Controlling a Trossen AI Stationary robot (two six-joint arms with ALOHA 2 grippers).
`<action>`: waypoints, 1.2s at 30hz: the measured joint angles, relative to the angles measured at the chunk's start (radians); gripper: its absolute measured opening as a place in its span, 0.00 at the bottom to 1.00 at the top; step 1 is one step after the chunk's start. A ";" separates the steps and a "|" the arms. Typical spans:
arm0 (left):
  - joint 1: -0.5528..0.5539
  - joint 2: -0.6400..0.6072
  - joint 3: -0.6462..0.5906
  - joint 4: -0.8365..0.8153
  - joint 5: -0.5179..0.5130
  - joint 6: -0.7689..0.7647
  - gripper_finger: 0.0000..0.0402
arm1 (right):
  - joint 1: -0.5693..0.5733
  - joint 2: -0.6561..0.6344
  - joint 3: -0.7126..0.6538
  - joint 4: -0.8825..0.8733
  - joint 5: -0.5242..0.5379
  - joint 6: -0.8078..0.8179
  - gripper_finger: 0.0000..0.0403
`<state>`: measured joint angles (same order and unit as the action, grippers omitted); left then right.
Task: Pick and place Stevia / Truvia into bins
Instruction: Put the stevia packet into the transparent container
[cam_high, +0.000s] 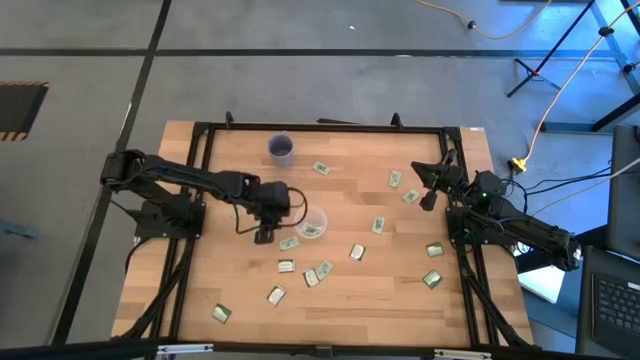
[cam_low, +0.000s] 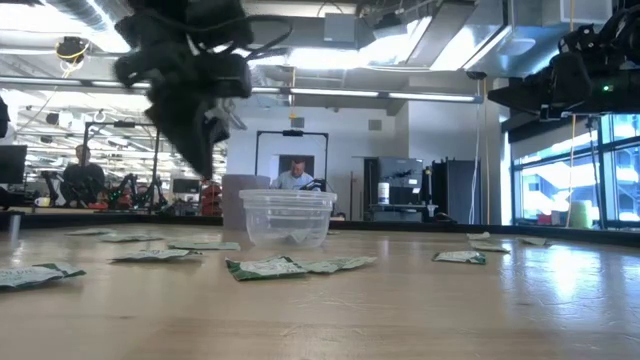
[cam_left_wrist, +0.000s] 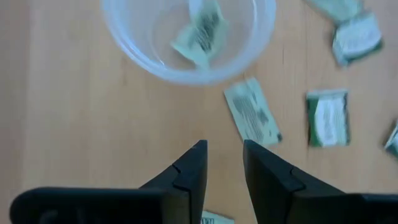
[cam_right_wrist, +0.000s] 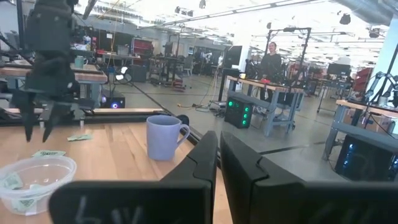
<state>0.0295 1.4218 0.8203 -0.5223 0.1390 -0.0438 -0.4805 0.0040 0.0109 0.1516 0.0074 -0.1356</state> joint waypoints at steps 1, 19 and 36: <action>-0.011 0.007 -0.013 0.011 -0.002 0.008 0.25 | 0.000 0.000 0.000 0.000 0.000 0.000 0.06; -0.196 0.109 -0.046 0.214 -0.101 -0.070 0.37 | 0.000 0.000 0.000 -0.007 0.000 0.000 0.06; -0.212 0.241 -0.042 0.215 -0.178 -0.216 0.35 | 0.000 0.000 0.000 -0.008 0.000 0.001 0.06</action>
<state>-0.1829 1.6626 0.7780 -0.3071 -0.0391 -0.2600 -0.4808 0.0040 0.0105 0.1436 0.0074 -0.1345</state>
